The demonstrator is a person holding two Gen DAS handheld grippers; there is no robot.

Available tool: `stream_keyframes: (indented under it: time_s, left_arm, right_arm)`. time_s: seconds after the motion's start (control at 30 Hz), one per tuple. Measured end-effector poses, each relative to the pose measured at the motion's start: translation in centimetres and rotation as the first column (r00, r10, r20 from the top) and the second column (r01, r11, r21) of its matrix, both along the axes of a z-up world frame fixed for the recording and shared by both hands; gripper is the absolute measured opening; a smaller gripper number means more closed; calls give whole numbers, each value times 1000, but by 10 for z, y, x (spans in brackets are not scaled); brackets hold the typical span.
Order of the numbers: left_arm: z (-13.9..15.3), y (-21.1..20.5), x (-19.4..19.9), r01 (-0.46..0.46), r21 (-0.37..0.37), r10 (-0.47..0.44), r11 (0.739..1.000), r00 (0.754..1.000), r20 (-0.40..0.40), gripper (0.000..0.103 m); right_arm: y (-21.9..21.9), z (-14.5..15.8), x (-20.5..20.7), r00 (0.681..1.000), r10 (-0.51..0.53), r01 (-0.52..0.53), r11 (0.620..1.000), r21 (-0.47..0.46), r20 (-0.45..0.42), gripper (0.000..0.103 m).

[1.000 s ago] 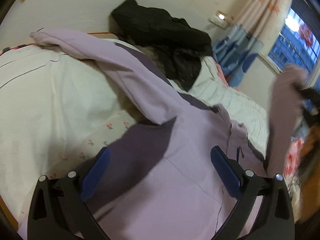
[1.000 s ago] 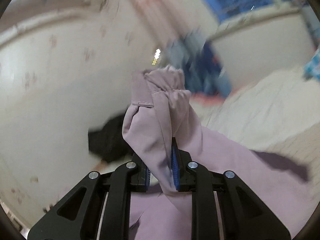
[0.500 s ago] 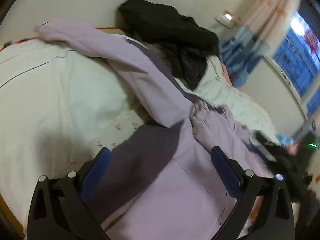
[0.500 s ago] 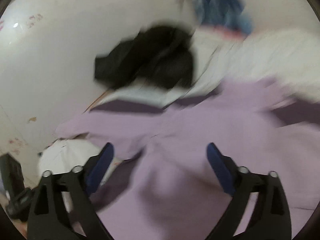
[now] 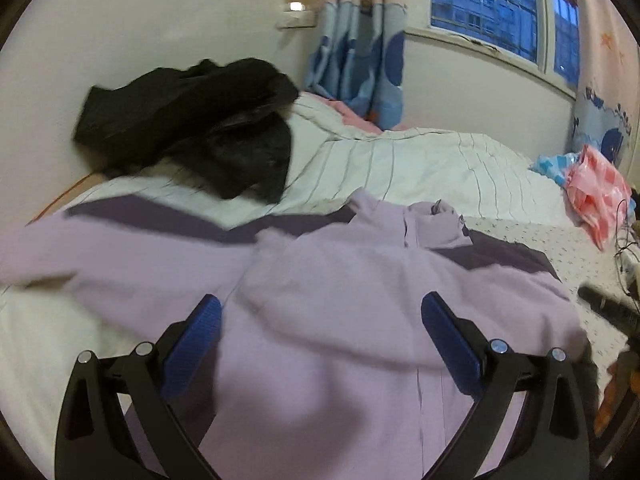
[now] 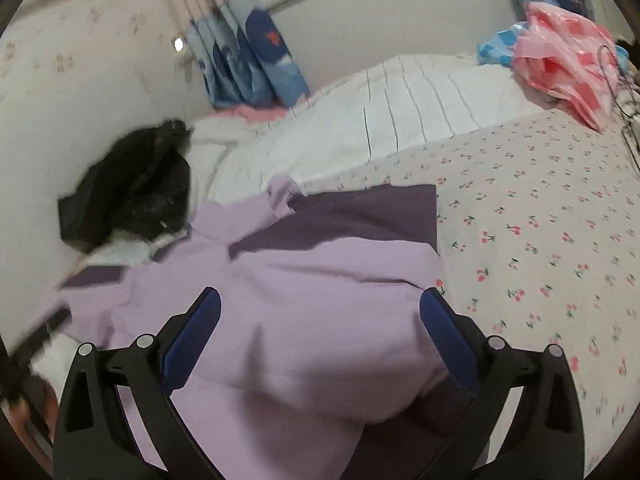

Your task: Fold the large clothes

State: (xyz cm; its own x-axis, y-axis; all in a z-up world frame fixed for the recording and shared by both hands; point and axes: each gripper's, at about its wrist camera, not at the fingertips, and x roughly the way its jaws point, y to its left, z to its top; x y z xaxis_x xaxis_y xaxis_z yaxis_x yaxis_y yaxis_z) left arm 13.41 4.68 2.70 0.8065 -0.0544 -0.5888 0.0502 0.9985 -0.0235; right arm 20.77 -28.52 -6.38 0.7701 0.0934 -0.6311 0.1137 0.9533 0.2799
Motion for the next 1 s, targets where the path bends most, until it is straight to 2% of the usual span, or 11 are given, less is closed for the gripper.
stream_keyframes:
  time_s: [0.1,0.17,0.2,0.33,0.4,0.57,0.67,0.8,0.87,0.97,1.0]
  left_arm:
    - [-38,-9,53,-10,65,17,998,993,-120,96]
    - [-90,-7,90,-22,140,65,990,948,-313,96]
    - [-103,-5,95,-19,152,69,988,942,-329,98]
    - [-109,1,91,-16,102,46,995,953,-299,98]
    - [-110,-1,89,-18,110,49,994,956,-288,98]
    - [-115,1,86,-6,78,26,997,964,-263,98]
    - [-105,2,85,1,81,22,997,957,-289,97]
    - [-76,7,87,-5,39,12,999,984,-177,97]
    - [-82,8,101,-16,45,24,999,982,-189,97]
    - [-122,12,123,-10,4,10,1000,960,-278,98]
    - [-125,11,122,-5,-1,4,1000,964,-265,98]
  right_arm:
    - [8,-55,35,964,-2,-14,998,-59,-266,96]
    - [0,-58,33,967,-10,-1,999,-43,-256,93]
    - [-3,-47,27,974,-36,26,999,-47,-224,92]
    - [4,-2,24,1000,-23,22,997,-73,-13,92]
    - [14,7,43,1000,20,-18,997,-69,20,94]
    - [16,-67,107,975,3,-39,987,-156,-222,95]
    - [20,-42,107,978,-30,-6,986,-169,-205,92]
    - [27,9,106,1000,-13,8,979,-202,-23,92]
    - [20,4,125,998,-31,21,983,-183,-54,92]
    - [4,-66,163,968,-49,2,982,-190,-246,97]
    - [3,-70,163,969,-57,13,983,-183,-239,97]
